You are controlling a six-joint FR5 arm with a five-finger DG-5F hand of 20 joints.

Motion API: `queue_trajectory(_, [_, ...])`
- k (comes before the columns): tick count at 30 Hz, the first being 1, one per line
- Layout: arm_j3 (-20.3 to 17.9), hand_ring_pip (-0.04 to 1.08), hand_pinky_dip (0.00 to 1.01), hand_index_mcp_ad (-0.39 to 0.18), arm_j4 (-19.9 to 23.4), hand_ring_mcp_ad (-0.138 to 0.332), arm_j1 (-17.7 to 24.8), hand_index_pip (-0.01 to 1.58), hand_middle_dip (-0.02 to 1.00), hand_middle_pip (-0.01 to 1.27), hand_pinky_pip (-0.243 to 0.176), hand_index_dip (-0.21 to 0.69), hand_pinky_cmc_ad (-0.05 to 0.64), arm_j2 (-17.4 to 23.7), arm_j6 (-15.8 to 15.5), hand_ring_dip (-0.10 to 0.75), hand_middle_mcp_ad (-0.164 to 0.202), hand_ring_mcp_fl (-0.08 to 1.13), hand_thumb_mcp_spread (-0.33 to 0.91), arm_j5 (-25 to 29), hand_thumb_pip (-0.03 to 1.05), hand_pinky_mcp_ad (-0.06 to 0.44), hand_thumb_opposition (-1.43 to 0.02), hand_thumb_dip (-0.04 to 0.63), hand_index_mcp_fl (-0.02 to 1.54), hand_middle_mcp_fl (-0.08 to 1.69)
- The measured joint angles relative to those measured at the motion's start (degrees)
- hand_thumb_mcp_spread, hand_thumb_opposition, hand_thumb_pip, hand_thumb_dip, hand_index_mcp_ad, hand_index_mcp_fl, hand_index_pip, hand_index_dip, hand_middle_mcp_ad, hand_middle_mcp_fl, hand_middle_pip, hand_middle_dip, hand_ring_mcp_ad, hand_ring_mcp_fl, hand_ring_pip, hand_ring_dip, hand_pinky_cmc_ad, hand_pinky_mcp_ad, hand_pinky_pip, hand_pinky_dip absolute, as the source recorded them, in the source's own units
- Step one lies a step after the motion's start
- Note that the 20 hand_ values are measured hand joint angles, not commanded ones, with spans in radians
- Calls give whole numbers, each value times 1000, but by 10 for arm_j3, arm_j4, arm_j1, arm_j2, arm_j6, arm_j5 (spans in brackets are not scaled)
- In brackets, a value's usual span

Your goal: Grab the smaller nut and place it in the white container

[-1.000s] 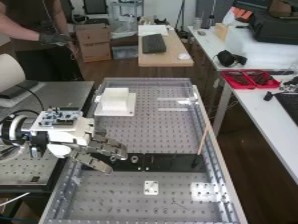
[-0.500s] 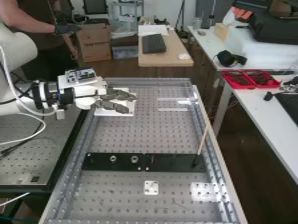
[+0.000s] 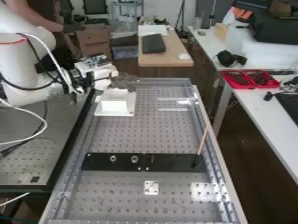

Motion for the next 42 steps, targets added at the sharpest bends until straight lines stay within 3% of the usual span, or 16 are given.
queue_trajectory(12, [5, 110, 269, -190, -1, 108, 23, 1506, 304, 127, 80, 40, 354, -10, 8, 161, 68, 56, 496, 20, 578, 314, -911, 188, 400, 251])
queue_trajectory(16, [8, 106, 269, -220, -15, 112, 23, 1339, 304, 127, 80, 54, 354, -12, 6, 161, 70, 56, 506, 30, 583, 314, -904, 190, 340, 248])
queue_trajectory(19, [8, 110, 286, -222, -17, 113, 22, 1206, 304, 127, 84, 19, 354, -14, 9, 161, 66, 49, 483, 39, 583, 314, -897, 190, 126, 202])
queue_trajectory(24, [6, 106, 326, -218, -9, 112, 19, 1033, 304, 127, 77, 2, 354, -10, 21, 161, 68, 28, 436, 58, 583, 312, -866, 190, 45, 148])
queue_trajectory(29, [9, 110, 375, -218, -6, 113, 12, 967, 304, 127, 68, -10, 351, 3, 38, 161, 68, 16, 424, 84, 592, 314, -869, 188, 40, 148])
queue_trajectory(35, [28, 106, 394, -225, -14, 113, -11, 937, 304, 127, 35, -24, 351, 49, 68, 161, 65, 16, 408, 149, 632, 311, -853, 190, 12, 145])
queue_trajectory(42, [88, 106, 415, -215, -70, 113, -35, 855, 304, 127, 21, -35, 353, 84, 91, 157, 68, 16, 382, 287, 623, 312, -834, 188, 14, 148])
